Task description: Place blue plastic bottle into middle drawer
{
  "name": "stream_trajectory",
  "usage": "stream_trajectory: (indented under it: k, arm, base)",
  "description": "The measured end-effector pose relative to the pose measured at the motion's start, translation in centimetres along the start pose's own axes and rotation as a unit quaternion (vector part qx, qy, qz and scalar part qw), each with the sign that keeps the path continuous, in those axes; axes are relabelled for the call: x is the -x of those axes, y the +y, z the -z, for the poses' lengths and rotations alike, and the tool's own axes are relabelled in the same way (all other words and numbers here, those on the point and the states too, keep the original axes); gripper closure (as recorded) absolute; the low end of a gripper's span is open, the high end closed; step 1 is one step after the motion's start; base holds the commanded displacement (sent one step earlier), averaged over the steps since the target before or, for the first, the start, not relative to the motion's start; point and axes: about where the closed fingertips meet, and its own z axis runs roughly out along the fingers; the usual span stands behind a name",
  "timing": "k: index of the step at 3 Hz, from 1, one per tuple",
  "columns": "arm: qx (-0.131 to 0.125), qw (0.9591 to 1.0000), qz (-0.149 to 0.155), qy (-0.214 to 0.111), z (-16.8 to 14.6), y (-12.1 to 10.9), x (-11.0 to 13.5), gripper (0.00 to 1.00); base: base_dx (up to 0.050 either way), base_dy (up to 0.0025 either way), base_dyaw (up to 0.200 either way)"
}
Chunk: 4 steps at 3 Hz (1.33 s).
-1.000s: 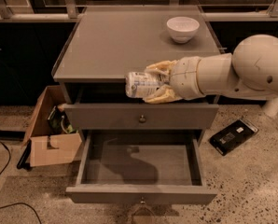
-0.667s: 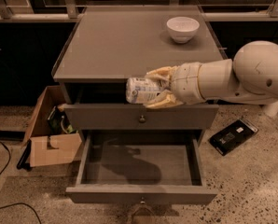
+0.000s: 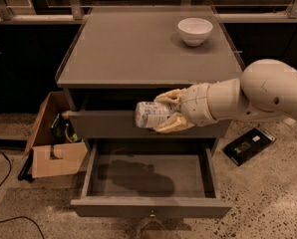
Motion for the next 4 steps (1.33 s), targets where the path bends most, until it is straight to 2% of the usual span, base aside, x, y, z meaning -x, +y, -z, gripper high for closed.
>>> stream_trajectory:
  k: [1, 2, 3, 4]
  arm:
    - [0.024, 0.9989, -0.012, 0.039, -1.6, 1.8, -2.5, 1.00]
    - [0.023, 0.9989, -0.013, 0.040, -1.6, 1.8, -2.6, 1.00]
    - [0.004, 0.9983, -0.030, 0.050, -2.9, 3.1, -4.2, 1.00]
    - [-0.008, 0.9955, -0.065, 0.068, -5.9, 5.6, -8.9, 1.00]
  base:
    - [0.000, 0.00000, 0.000]
    - [0.000, 0.00000, 0.000]
    - [0.000, 0.00000, 0.000]
    - [0.000, 0.00000, 0.000]
